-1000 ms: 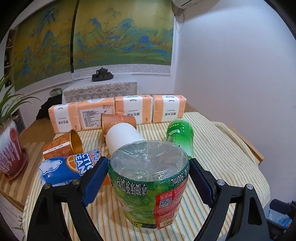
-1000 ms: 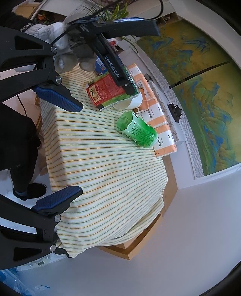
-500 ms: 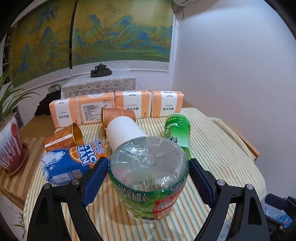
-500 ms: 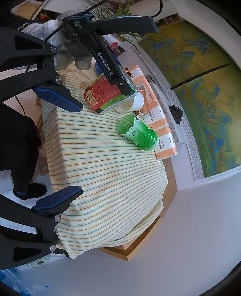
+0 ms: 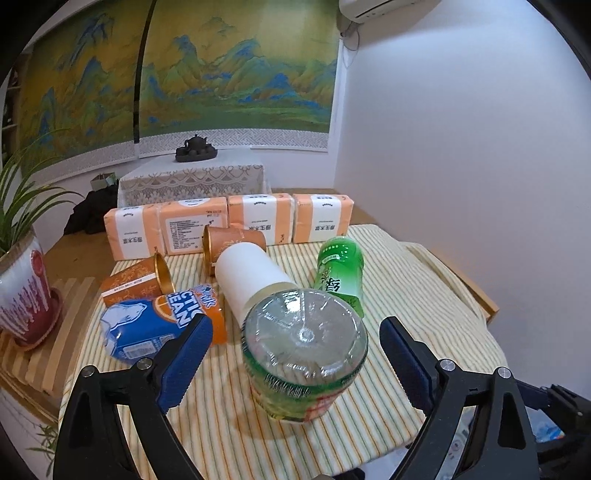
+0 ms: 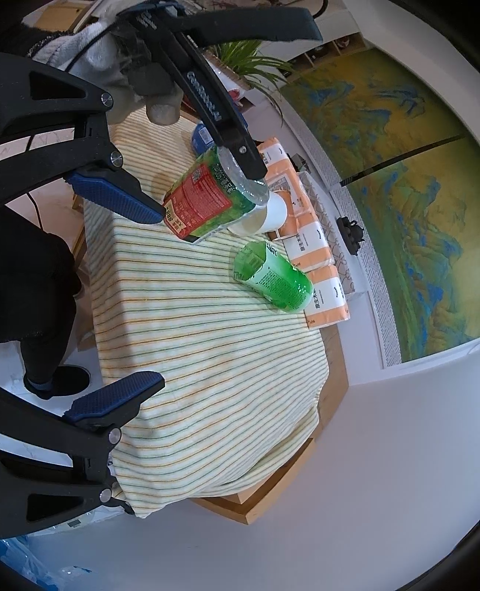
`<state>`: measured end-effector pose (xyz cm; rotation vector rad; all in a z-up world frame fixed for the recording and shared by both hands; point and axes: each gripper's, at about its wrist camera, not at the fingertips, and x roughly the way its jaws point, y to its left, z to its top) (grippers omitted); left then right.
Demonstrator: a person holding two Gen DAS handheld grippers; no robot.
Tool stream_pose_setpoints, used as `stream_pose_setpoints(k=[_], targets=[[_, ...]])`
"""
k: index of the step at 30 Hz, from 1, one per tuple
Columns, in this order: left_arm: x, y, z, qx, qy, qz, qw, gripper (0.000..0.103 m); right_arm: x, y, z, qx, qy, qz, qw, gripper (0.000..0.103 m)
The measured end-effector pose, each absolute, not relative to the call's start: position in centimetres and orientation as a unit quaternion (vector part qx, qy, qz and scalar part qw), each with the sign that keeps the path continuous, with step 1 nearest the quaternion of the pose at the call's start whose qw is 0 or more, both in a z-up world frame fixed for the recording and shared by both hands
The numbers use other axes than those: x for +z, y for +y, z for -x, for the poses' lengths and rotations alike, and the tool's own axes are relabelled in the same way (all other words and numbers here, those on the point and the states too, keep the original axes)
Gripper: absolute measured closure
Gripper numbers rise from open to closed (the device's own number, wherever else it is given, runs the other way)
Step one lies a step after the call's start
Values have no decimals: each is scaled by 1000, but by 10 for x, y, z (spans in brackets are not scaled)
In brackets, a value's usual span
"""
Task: Flip cup upside down
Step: 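Lower the bottle upright onto the cloth and open the left gripper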
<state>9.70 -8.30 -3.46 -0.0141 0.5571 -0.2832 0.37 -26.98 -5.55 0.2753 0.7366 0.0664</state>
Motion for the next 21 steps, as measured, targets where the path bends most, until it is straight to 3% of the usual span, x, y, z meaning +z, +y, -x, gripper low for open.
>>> stream_pose_setpoints(k=[18,21], targets=[[-11,-23,-36,-94,265,31,959,6,-43,-242,-4,32,324,-87,942,22],[-10,-13,-24,-78,259,34,962,4,-38,-235,-2,26,305,-70,949,16]])
